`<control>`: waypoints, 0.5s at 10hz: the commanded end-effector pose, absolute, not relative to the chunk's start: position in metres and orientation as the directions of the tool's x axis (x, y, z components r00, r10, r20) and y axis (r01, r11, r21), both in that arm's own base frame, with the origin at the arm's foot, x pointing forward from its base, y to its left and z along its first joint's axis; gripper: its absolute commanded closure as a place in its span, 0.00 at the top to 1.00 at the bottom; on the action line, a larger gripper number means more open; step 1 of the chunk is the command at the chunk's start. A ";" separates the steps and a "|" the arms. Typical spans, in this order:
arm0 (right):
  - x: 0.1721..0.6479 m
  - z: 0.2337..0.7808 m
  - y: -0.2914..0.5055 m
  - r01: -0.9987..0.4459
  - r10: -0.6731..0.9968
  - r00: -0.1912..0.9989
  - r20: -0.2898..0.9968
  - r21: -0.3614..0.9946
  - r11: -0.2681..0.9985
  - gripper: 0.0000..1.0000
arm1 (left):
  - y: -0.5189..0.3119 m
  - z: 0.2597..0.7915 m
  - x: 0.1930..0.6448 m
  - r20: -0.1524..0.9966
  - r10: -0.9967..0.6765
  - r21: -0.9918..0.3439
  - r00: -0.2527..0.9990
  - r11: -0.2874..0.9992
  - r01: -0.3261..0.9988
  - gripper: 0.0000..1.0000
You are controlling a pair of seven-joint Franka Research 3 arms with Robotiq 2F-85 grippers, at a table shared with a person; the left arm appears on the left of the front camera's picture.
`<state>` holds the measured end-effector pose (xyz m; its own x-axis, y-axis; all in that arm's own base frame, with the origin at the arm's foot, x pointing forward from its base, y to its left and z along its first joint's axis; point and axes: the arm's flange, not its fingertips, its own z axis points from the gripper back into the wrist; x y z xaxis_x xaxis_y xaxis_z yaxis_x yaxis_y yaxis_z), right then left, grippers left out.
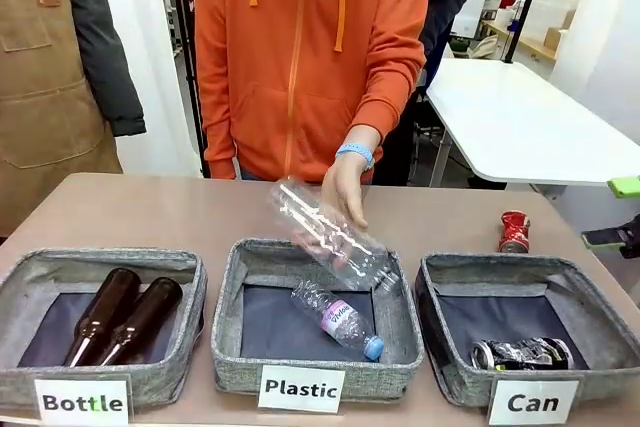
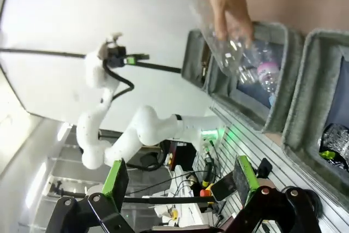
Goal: Sort the can waste into the basket.
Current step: Pick up the can waste from the table and place it in the right Fabric basket.
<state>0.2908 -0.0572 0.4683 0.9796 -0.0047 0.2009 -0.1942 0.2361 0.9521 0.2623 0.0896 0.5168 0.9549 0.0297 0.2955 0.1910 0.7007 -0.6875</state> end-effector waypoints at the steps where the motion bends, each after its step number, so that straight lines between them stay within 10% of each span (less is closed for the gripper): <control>1: 0.280 0.461 -0.028 -0.133 -0.064 0.986 0.151 0.963 0.234 1.00 | 0.136 0.485 0.266 0.364 0.145 -0.818 0.920 0.522 0.241 1.00; 3: 0.295 0.470 -0.052 -0.177 -0.014 0.982 0.186 0.955 0.238 1.00 | 0.157 0.454 0.276 0.420 0.222 -0.869 0.880 0.378 0.319 1.00; 5: 0.295 0.470 -0.052 -0.177 -0.014 0.982 0.186 0.955 0.238 1.00 | 0.163 0.483 0.250 0.339 0.205 -0.823 0.918 0.537 0.184 1.00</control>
